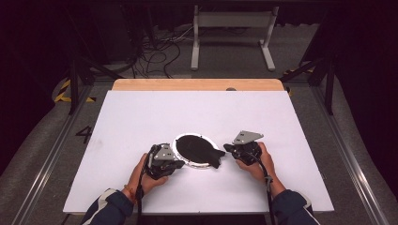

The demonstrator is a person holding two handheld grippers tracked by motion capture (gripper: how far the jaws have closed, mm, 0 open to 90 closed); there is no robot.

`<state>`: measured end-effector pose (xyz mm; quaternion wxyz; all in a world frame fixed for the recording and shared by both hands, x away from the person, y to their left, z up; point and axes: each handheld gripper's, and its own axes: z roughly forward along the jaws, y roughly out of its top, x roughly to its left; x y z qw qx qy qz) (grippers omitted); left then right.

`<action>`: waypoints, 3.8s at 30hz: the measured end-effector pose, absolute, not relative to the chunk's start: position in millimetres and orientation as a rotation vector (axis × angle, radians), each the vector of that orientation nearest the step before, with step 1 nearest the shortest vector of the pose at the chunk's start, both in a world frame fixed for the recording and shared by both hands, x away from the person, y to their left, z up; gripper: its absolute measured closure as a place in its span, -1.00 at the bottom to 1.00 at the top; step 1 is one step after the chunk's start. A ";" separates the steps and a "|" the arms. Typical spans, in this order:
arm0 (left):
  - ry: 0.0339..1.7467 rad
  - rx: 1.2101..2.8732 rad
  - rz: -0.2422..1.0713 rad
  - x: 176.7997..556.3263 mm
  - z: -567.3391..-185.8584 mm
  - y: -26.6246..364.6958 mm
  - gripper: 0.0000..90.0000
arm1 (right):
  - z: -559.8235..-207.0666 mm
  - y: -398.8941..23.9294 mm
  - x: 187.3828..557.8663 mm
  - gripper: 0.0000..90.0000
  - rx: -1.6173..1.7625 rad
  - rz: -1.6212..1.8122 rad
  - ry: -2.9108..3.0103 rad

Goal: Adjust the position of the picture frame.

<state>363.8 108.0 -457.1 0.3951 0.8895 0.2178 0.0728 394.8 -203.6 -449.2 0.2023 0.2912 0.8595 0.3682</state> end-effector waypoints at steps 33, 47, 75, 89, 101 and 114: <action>0.574 2.285 0.273 410.2 -462.2 92.9 1.00 | -454.3 -195.6 351.6 1.00 0.747 1.004 2.550; 0.579 2.253 0.252 427.2 -464.6 85.4 1.00 | -455.9 -186.3 337.6 1.00 0.801 0.990 2.509; 0.546 2.273 0.236 415.8 -463.9 77.6 1.00 | -459.8 -186.3 341.7 1.00 0.827 1.027 2.460; 0.530 2.286 0.208 410.2 -462.1 75.4 1.00 | -460.2 -186.5 342.4 1.00 0.829 1.029 2.457; 0.501 2.299 0.167 401.9 -461.7 71.9 1.00 | -460.2 -186.0 342.6 1.00 0.848 1.029 2.450; 0.491 2.264 0.219 394.6 -453.3 73.5 1.00 | -458.0 -191.3 346.0 1.00 0.851 1.024 2.457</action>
